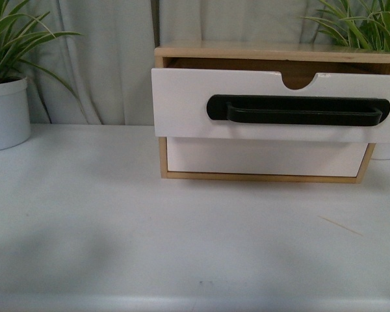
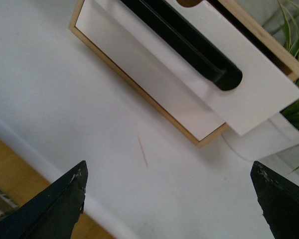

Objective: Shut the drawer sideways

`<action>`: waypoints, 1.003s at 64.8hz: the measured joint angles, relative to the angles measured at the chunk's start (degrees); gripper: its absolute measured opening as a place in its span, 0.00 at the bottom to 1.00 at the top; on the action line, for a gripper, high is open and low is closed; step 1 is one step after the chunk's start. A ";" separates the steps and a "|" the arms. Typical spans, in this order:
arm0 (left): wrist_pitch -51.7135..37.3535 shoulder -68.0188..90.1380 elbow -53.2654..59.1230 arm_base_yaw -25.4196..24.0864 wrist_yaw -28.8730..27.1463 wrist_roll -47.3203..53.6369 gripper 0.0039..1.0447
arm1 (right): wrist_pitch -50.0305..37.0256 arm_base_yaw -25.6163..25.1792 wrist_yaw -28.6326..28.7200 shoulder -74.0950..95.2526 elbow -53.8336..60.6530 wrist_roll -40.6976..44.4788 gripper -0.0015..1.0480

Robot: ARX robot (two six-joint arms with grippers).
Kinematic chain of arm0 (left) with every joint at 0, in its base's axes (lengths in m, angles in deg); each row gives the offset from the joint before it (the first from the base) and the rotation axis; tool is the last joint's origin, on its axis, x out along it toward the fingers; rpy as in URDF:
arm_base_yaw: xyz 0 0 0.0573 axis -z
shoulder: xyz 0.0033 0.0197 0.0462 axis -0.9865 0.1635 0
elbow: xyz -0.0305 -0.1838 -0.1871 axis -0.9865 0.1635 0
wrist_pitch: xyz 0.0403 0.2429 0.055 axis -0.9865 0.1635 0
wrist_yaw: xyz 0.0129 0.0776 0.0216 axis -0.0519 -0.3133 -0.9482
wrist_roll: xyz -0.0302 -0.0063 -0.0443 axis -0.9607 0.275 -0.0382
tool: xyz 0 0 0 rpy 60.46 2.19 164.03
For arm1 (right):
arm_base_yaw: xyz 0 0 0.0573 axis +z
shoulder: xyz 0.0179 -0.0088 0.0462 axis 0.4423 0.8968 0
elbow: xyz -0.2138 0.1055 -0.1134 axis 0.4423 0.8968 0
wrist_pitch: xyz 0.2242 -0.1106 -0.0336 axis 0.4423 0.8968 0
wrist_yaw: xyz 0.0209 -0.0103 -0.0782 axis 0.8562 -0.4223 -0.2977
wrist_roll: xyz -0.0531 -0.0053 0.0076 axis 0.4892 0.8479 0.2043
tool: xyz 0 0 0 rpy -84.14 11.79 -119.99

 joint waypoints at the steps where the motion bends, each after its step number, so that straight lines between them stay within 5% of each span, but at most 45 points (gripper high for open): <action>1: -0.79 1.68 -1.03 0.52 0.24 -0.07 0.95 | -1.29 0.00 -0.15 1.49 -0.37 0.50 0.91; 20: -5.95 20.92 -16.31 7.17 4.46 -0.28 0.95 | -12.59 0.09 -1.86 18.78 -7.69 4.48 0.91; 65: -6.21 35.47 -31.06 9.38 9.49 0.46 0.95 | -16.63 -0.57 -3.15 31.61 -17.62 4.42 0.91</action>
